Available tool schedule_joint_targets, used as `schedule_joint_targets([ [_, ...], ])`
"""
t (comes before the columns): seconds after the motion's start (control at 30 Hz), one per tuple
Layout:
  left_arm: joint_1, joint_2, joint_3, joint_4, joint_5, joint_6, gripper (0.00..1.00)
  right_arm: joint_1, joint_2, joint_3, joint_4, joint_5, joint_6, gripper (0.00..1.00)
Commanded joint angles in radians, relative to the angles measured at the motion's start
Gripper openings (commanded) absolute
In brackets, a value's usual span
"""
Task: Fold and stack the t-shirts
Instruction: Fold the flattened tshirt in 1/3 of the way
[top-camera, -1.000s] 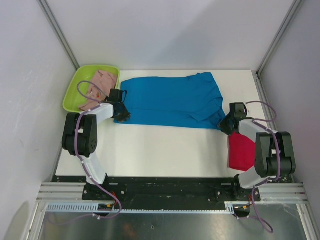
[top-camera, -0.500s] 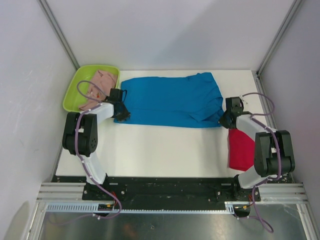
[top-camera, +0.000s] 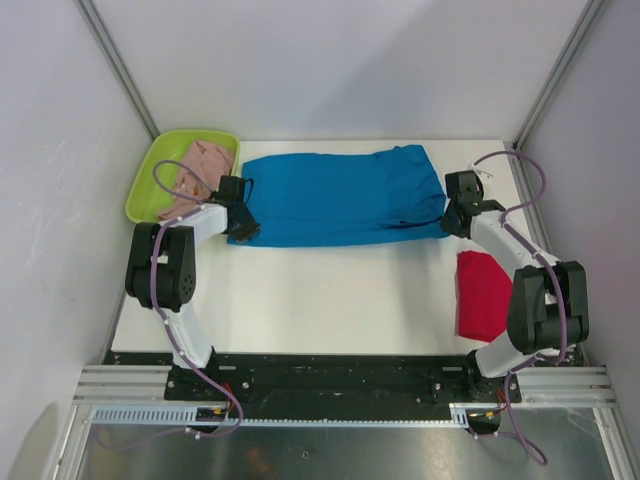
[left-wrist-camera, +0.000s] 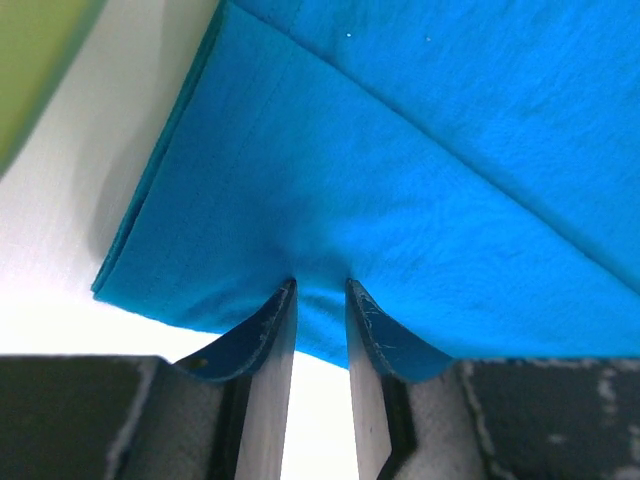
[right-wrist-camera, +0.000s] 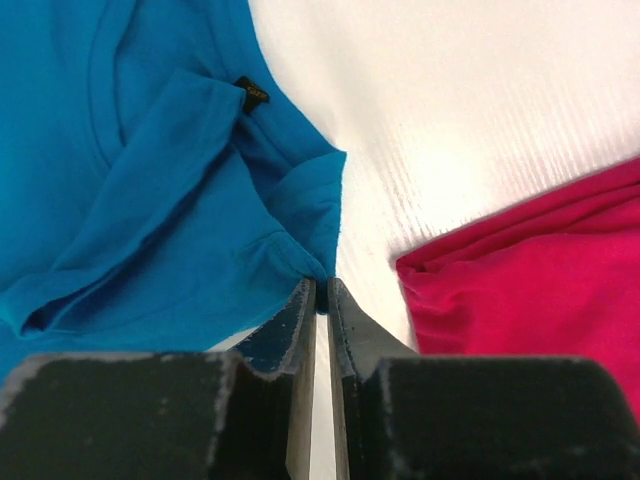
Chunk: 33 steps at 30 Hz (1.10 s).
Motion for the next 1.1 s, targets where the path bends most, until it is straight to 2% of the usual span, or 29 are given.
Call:
schedule_joint_targets([
  [0.0, 0.024, 0.040, 0.013, -0.036, -0.068, -0.001, 0.32, -0.027, 0.018, 0.029, -0.005, 0.034, -0.059, 0.12],
  [0.13, 0.028, 0.045, 0.016, -0.039, -0.068, -0.001, 0.32, -0.015, 0.056, 0.050, 0.054, -0.008, -0.072, 0.13],
  [0.27, 0.032, 0.047, 0.016, -0.041, -0.069, 0.000, 0.32, 0.016, 0.095, 0.087, 0.027, 0.014, -0.073, 0.16],
  [0.4, 0.032, 0.049, 0.016, -0.045, -0.070, 0.002, 0.32, -0.039, 0.090, 0.056, -0.040, -0.005, -0.019, 0.13],
  [0.53, 0.032, 0.051, 0.014, -0.046, -0.069, 0.003, 0.32, -0.113, 0.052, -0.017, -0.065, -0.103, 0.020, 0.11],
  [0.6, 0.032, 0.050, 0.014, -0.047, -0.071, 0.004, 0.32, -0.132, 0.037, -0.047, -0.077, -0.147, 0.031, 0.16],
  [0.73, 0.032, 0.046, 0.014, -0.049, -0.071, 0.007, 0.33, -0.143, -0.002, -0.096, -0.091, -0.213, 0.046, 0.34],
  [0.8, 0.032, 0.047, 0.015, -0.049, -0.066, 0.006, 0.33, -0.144, -0.042, -0.105, -0.088, -0.225, 0.054, 0.36],
  [0.93, 0.032, 0.045, 0.017, -0.050, -0.058, 0.004, 0.33, -0.097, -0.115, -0.098, -0.035, -0.227, 0.058, 0.26],
  [1.07, 0.032, 0.043, 0.020, -0.049, -0.056, 0.005, 0.33, 0.001, -0.081, -0.056, 0.015, -0.194, 0.061, 0.20],
])
